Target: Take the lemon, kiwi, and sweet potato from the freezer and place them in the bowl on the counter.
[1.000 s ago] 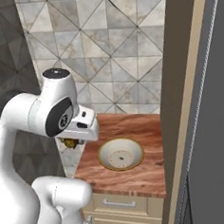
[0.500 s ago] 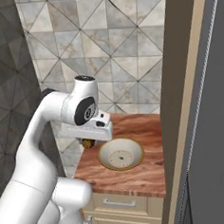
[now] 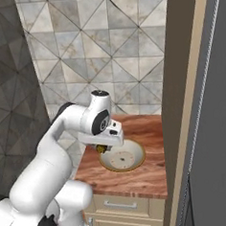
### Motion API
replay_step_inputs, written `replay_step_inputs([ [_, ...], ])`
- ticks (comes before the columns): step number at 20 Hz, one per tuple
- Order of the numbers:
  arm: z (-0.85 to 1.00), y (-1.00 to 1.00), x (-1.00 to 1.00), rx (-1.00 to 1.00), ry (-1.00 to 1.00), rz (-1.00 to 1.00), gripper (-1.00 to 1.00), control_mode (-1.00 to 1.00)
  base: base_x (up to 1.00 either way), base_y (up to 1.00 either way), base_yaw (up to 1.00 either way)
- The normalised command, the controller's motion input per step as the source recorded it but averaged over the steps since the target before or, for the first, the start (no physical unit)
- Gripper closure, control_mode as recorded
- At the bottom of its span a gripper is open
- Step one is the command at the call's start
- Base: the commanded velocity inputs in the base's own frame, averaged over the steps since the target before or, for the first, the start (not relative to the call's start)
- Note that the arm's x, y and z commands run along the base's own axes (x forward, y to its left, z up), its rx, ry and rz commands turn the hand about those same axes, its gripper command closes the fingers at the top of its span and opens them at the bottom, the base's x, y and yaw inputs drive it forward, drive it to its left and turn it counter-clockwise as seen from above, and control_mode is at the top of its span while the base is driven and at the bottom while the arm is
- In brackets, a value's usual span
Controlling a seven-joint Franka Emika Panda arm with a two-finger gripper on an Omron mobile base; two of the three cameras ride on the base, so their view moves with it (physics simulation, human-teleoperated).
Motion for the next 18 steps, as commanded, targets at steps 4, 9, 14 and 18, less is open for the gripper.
replay_step_inputs([
  [4, -0.51, -0.21, 0.53, 0.0, 0.0, 0.0, 1.0, -1.0, 0.0, 0.0, 0.0],
  [9, -0.48, -0.29, 0.52, 0.0, 0.0, 0.0, 1.0, -1.0, 0.0, 0.0, 0.0],
  [14, -0.31, -0.24, 0.51, 0.0, 0.02, 0.0, 1.0, -1.0, 0.0, 0.0, 0.0],
  [18, -0.24, -0.26, 0.39, 0.0, 0.01, 0.0, 1.0, -1.0, 0.0, 0.0, 0.0],
])
